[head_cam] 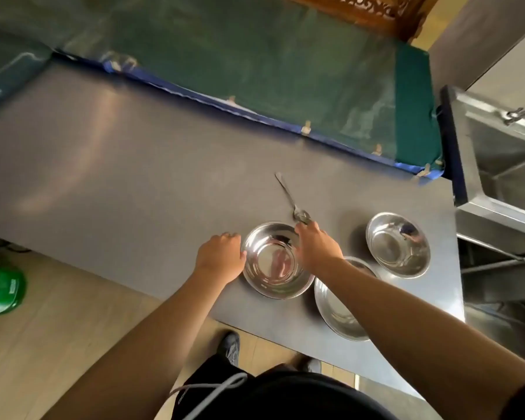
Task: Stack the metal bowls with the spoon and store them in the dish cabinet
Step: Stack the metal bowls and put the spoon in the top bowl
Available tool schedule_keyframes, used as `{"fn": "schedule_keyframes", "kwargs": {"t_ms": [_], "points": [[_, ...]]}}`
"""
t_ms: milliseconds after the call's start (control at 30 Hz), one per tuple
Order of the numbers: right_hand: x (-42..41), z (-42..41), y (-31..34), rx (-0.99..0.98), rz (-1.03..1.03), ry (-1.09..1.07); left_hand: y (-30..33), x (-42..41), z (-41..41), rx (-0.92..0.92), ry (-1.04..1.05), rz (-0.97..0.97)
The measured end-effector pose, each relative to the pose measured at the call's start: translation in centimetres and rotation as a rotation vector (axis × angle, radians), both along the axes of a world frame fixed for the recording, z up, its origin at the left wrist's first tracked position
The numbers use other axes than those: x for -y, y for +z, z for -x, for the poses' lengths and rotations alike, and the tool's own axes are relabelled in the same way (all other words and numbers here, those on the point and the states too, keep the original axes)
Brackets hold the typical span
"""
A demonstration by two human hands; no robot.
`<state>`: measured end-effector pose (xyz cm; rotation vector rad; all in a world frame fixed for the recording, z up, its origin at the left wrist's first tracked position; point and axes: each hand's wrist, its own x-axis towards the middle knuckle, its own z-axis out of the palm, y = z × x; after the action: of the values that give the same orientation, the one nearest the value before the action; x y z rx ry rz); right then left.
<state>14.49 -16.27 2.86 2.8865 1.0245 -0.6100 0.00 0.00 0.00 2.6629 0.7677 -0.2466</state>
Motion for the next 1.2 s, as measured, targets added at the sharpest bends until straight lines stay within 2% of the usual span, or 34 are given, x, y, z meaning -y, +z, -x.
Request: {"fn": "schedule_keyframes", "kwargs": {"t_ms": [133, 367, 700, 867, 967, 1200], "points": [[0.9, 0.0, -1.1, -0.045, -0.022, -0.076, -0.7, 1.7, -0.1, 0.002, 0.056, 0.076], [1.8, -1.2, -2.1, -0.145, -0.115, -0.139, -1.4, 4.1, -0.1, 0.042, 0.297, 0.232], [1.7, -2.3, -0.1, -0.286, -0.261, -0.028, 1.4, 5.0, 2.0, 0.147, 0.563, 0.205], [4.1, -4.0, 1.8, -0.265, -0.340, 0.002, 3.3, 7.6, 1.8, 0.219, 0.579, 0.192], [6.7, -5.3, 2.6, -0.243, -0.385, 0.004, 4.0, 9.9, 0.5, 0.254, 0.575, 0.247], [14.5, -8.4, 2.3, -0.187, -0.330, -0.075, 3.6, 15.9, -3.6, 0.228, 0.508, 0.323]]}}
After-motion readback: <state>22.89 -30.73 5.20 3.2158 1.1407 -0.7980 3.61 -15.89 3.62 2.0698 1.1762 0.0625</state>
